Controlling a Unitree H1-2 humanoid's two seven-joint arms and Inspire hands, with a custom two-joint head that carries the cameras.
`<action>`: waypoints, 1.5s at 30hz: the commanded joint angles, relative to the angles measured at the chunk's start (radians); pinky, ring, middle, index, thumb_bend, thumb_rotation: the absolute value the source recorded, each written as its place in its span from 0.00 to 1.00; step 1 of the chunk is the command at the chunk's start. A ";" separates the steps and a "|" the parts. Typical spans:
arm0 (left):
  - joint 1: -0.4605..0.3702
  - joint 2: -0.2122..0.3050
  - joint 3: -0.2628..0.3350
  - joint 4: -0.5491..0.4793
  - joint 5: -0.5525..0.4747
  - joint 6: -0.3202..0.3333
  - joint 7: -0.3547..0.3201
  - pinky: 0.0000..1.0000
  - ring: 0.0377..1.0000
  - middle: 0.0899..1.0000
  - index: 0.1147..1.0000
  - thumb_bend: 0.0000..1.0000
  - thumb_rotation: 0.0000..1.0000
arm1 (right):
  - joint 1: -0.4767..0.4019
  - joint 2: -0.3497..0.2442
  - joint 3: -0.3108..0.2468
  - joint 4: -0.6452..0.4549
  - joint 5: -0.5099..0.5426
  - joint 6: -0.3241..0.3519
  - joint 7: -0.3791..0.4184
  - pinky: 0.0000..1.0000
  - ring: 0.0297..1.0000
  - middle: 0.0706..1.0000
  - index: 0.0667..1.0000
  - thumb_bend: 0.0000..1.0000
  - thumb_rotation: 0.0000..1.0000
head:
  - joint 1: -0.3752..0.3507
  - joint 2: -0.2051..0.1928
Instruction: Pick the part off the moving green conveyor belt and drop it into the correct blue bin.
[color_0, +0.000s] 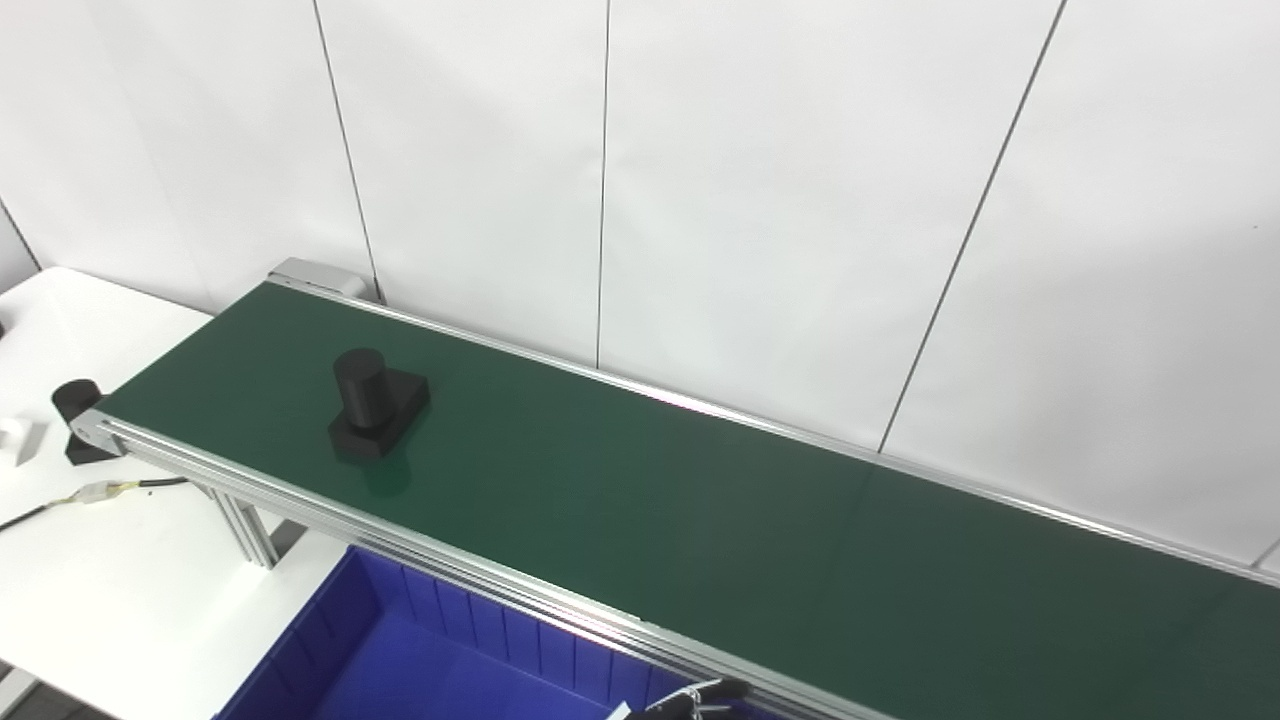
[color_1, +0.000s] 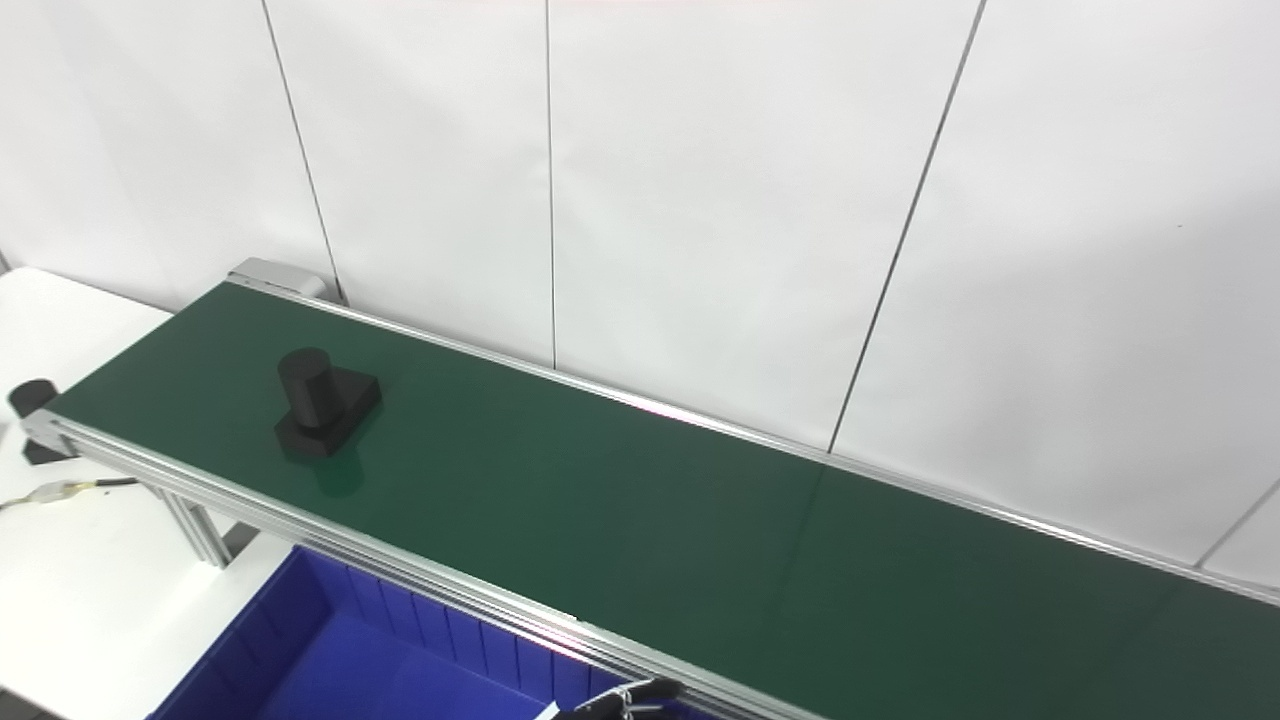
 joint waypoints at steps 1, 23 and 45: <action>-0.021 -0.010 -0.003 -0.017 0.007 -0.046 0.006 0.67 0.75 0.77 0.84 1.00 0.35 | -0.010 -0.002 -0.004 -0.017 0.003 -0.063 0.007 0.71 0.78 0.82 0.85 0.65 0.19 | 0.001 0.002; -0.025 -0.017 -0.003 -0.006 0.012 -0.046 0.012 0.67 0.75 0.77 0.83 0.99 0.32 | -0.012 -0.007 -0.005 -0.008 0.004 -0.075 0.013 0.68 0.77 0.81 0.84 0.65 0.16 | 0.013 -0.030; -0.032 -0.017 0.005 0.006 0.005 -0.045 -0.001 0.67 0.74 0.76 0.82 0.99 0.33 | -0.015 -0.006 -0.008 -0.002 0.003 -0.083 0.020 0.70 0.77 0.81 0.83 0.65 0.14 | 0.010 -0.028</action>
